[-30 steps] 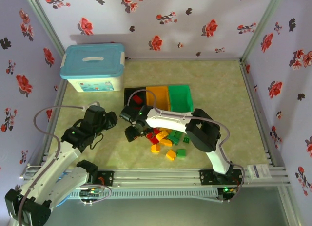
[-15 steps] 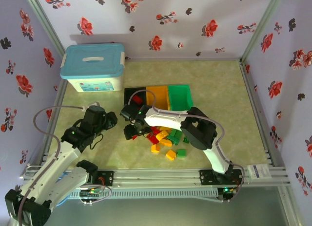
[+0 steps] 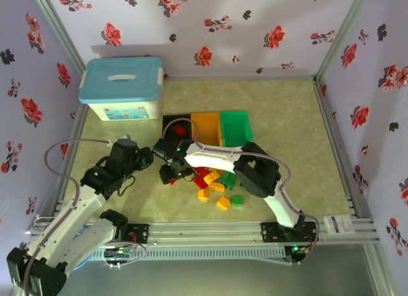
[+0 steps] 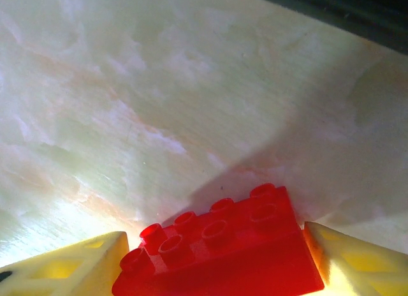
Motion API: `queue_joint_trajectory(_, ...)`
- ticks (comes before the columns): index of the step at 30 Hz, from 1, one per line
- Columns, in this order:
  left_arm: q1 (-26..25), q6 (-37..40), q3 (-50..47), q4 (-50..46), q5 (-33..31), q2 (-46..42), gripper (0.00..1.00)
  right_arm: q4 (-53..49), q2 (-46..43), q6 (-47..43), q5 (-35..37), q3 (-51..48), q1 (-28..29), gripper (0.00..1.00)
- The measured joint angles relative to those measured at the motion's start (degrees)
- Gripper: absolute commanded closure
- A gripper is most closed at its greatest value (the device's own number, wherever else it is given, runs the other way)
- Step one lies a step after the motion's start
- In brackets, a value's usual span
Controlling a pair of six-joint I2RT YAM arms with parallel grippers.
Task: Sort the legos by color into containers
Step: Pick up the lego from the bottom-center of the table, then place the lego in the container.
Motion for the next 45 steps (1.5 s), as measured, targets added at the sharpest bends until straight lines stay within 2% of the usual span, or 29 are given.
queue_joint_trajectory(12,0.02,0.0,-0.09,0.0,0.0,-0.02,0.28,-5.66,-2.8,-2.64,5.55,2.14,0.22,0.36)
queue_joint_trajectory(20,0.04,0.0,-0.07,-0.33,0.0,-0.55,0.29,-9.6,-5.01,-7.67,7.93,14.91,-4.48,0.36)
queue_joint_trajectory(26,0.04,0.0,0.09,-2.19,0.04,-3.58,0.28,-12.74,-1.01,-10.6,8.31,26.58,-8.94,0.35)
queue_joint_trajectory(29,0.04,0.04,0.59,-3.21,0.35,-5.29,0.28,-14.08,2.51,-11.61,8.26,30.49,-10.1,0.31)
queue_joint_trajectory(31,0.04,0.09,1.01,-3.74,0.52,-6.19,0.28,-15.17,4.98,-12.07,8.17,32.63,-10.49,0.15)
queue_joint_trajectory(32,0.04,0.15,1.07,-3.76,0.7,-6.47,0.29,-15.74,5.95,-12.33,8.2,33.55,-10.6,0.02)
queue_joint_trajectory(40,-1.01,0.46,1.14,-3.85,3.08,-5.99,0.28,-17.92,5.99,-14.23,9.68,34.47,-10.71,0.01)
queue_joint_trajectory(45,-4.46,1.99,1.55,-3.67,3.74,-2.51,0.28,-17.38,-2.49,-14.53,12.61,26.75,-10.73,0.01)
